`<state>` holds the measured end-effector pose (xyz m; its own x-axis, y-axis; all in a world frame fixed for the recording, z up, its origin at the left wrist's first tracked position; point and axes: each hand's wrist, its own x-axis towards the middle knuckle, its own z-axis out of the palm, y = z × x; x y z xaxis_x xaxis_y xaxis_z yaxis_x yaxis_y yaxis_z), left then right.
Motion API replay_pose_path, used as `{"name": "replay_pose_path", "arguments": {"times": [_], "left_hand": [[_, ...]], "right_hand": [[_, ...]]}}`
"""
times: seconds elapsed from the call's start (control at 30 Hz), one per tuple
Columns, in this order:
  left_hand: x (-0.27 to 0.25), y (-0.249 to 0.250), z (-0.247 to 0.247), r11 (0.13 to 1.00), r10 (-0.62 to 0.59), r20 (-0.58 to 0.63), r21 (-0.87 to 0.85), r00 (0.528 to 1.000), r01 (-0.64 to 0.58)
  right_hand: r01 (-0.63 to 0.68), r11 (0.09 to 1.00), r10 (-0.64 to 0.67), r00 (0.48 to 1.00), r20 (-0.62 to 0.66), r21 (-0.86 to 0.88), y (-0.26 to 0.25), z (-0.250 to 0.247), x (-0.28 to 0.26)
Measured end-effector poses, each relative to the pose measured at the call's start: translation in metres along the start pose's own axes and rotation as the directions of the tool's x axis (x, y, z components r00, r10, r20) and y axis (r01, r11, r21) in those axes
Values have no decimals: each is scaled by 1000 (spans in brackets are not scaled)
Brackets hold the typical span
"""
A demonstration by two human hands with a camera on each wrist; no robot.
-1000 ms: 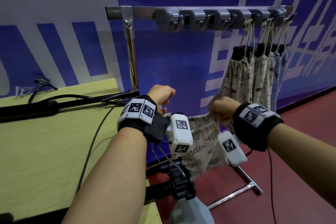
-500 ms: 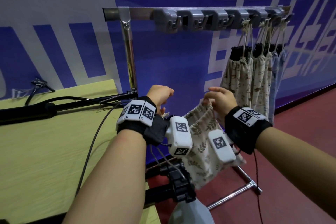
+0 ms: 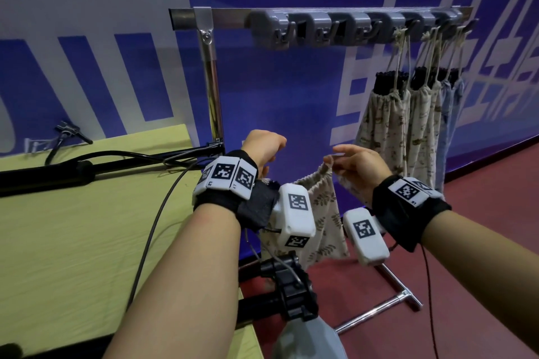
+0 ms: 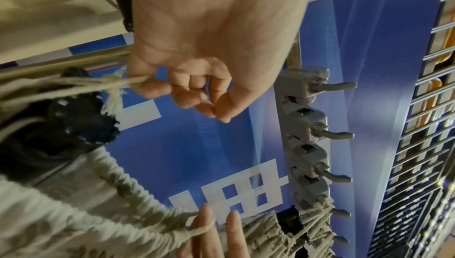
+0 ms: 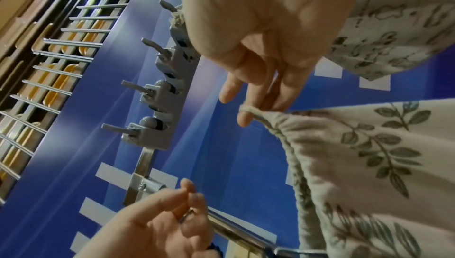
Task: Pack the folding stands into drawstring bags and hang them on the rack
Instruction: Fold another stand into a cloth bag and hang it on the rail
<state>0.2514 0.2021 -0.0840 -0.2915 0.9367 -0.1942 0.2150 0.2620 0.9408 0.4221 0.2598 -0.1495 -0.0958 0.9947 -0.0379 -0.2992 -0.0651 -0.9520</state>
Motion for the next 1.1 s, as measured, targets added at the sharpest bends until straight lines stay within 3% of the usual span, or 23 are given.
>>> {"name": "replay_pose_path", "arguments": {"times": [0.13, 0.27, 0.5, 0.63, 0.8, 0.97, 1.1], "left_hand": [[1, -2, -1, 1000, 1, -13, 16, 1000, -1], [2, -3, -3, 999, 5, -33, 32, 999, -4], [4, -2, -3, 998, -22, -17, 54, 1000, 23], [0, -1, 1, 999, -9, 20, 51, 1000, 7], [-2, -1, 3, 999, -2, 60, 49, 998, -1], [-1, -1, 3, 999, 11, 47, 31, 999, -12], [1, -1, 0, 996, 6, 16, 89, 1000, -8]], "right_hand": [[-65, 997, 68, 991, 111, -31, 6, 6, -2], [-2, 999, 8, 987, 160, -37, 17, 8, -7], [21, 999, -24, 997, 69, 38, 13, 13, -10], [13, 1000, -15, 995, 100, 25, 12, 13, -10], [-16, 995, 32, 987, 160, -97, 13, 11, -14], [48, 967, -25, 995, 96, -251, 16, 8, -12], [67, 968, -63, 998, 23, -244, 20, 11, -8]]}}
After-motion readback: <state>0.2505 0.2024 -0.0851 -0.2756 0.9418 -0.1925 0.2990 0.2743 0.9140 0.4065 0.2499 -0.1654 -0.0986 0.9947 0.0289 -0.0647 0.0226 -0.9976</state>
